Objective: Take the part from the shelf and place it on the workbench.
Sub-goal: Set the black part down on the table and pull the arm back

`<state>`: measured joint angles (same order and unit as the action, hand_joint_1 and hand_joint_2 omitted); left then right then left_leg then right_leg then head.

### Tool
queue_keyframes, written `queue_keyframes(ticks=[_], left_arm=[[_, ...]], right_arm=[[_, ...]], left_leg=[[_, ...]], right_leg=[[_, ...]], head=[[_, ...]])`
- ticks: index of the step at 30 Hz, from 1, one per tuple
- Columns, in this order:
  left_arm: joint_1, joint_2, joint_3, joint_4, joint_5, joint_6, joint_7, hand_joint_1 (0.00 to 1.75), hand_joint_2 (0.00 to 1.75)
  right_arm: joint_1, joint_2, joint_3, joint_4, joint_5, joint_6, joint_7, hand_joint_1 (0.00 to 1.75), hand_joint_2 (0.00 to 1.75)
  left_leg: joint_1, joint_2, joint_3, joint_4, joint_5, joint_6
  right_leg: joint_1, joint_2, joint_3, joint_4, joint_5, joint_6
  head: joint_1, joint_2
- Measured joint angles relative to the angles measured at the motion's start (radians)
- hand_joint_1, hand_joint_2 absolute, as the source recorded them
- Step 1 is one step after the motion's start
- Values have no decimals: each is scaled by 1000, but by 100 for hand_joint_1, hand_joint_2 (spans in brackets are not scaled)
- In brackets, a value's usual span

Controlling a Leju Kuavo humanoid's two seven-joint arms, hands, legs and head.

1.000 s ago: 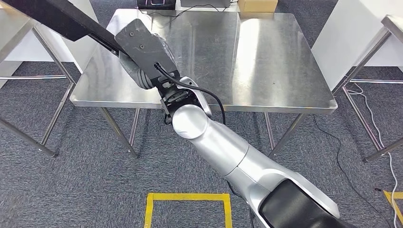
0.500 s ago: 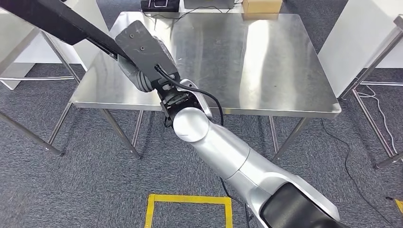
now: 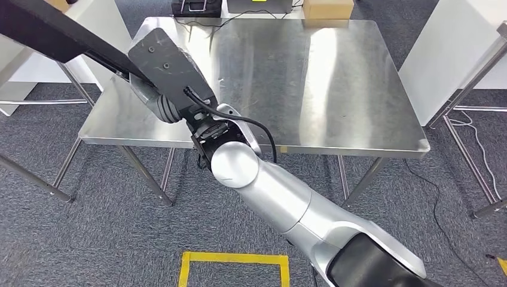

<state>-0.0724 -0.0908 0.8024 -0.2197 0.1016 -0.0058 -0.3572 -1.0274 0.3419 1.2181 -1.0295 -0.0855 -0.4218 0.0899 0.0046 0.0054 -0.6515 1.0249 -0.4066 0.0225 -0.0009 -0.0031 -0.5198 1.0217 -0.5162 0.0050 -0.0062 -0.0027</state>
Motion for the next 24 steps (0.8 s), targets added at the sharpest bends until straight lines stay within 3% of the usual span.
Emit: queue_keyframes(ticks=[3,7,8,9,11,13,15,18,19,22,23,24], left_arm=[[2,-3,10,0,6,4,2,0,0],[2,-8,25,0,14,12,2,0,0],[3,-10,28,0,15,14,3,0,0],[3,-12,30,0,16,15,3,0,0],[4,-16,33,0,16,15,3,0,0],[4,-18,38,0,14,14,4,0,0],[4,-19,41,0,11,13,6,0,0],[3,-20,44,0,5,11,7,0,0],[2,-21,44,0,4,11,7,0,0],[4,-21,45,0,3,13,8,0,0],[5,-21,45,0,3,14,8,0,0],[5,-21,45,0,3,14,9,0,0]], right_arm=[[3,0,13,-13,-8,1,0,175,175],[15,-2,33,-20,-5,5,-3,175,175],[21,-2,38,-20,0,6,-2,175,175],[26,-2,42,-20,6,7,-2,175,175],[28,-2,46,-19,18,8,-2,175,175],[29,-3,47,-19,33,11,-2,175,175],[31,-2,45,-18,53,14,-2,175,175],[34,0,34,-15,96,16,1,175,175],[35,0,29,-14,111,18,2,175,175],[44,-1,20,-10,136,23,4,175,175],[49,-1,19,-8,138,24,5,175,175],[53,-1,17,-7,139,25,5,175,175]], left_leg=[[6,-8,28,-20,-7,13],[7,-17,55,-24,-28,22],[7,-19,63,-24,-36,21],[7,-22,73,-24,-43,19],[7,-27,95,-24,-60,13],[5,-30,109,-23,-77,3],[5,-29,116,-19,-85,-10],[10,-22,102,25,-96,-23],[11,-19,77,69,-106,-27],[16,-13,-41,234,-161,-42],[18,-12,-67,250,-167,-44],[18,-11,-77,232,-152,-44]], right_leg=[[1,0,-19,50,-9,11],[-1,1,-164,260,-71,10],[-1,1,-184,268,-67,14],[-1,1,-187,239,-43,22],[-2,1,-155,107,45,38],[0,1,-125,9,92,28],[3,3,-114,-10,90,-1],[-6,5,-83,-17,87,-24],[-8,5,-73,-19,83,-29],[-6,7,-50,-20,61,-39],[-6,8,-40,-19,52,-38],[-6,10,-29,-19,43,-36]], head=[[1,0],[3,0],[3,0],[4,0],[5,0],[5,0],[5,0],[4,0],[3,0],[2,0],[2,0],[2,0]])
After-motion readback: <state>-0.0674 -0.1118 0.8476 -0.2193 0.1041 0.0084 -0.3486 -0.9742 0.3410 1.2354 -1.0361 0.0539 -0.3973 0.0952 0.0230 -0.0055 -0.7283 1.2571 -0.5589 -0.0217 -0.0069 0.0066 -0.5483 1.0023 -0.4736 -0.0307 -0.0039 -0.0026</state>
